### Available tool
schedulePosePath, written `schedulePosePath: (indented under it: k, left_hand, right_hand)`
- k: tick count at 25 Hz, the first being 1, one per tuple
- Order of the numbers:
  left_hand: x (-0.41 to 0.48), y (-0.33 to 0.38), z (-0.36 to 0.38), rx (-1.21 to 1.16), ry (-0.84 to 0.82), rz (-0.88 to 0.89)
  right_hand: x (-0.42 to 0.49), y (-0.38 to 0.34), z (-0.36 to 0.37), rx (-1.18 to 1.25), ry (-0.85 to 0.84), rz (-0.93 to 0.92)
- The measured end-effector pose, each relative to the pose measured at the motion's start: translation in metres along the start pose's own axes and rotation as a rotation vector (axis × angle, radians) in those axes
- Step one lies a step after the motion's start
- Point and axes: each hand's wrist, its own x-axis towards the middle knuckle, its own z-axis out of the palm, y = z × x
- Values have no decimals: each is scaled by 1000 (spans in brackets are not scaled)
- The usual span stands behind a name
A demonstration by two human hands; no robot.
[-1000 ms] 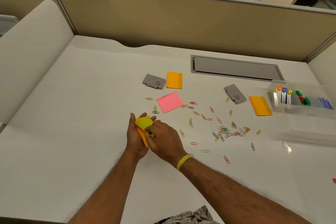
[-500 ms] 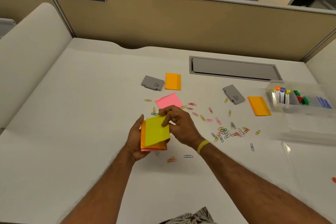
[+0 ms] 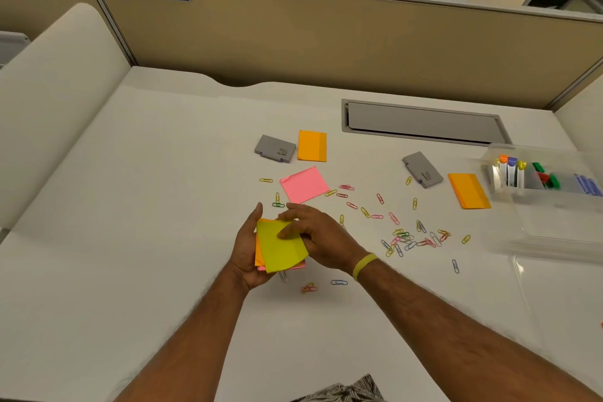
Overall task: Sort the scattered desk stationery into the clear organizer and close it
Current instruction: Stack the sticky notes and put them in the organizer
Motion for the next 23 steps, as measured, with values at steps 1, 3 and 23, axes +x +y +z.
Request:
schedulePosePath:
  k: [1,3,23]
  left_hand:
    - [2,-1,-1,-7,-1,5]
    - [7,-1,-6,-15,5,23]
    - [22,16,-1,-15,13,5]
  right_hand:
    - [0,2,1,-32,-12,-8]
    - [0,4,1,-52,-23,-19]
    - [6,17,4,-74,-77,-72]
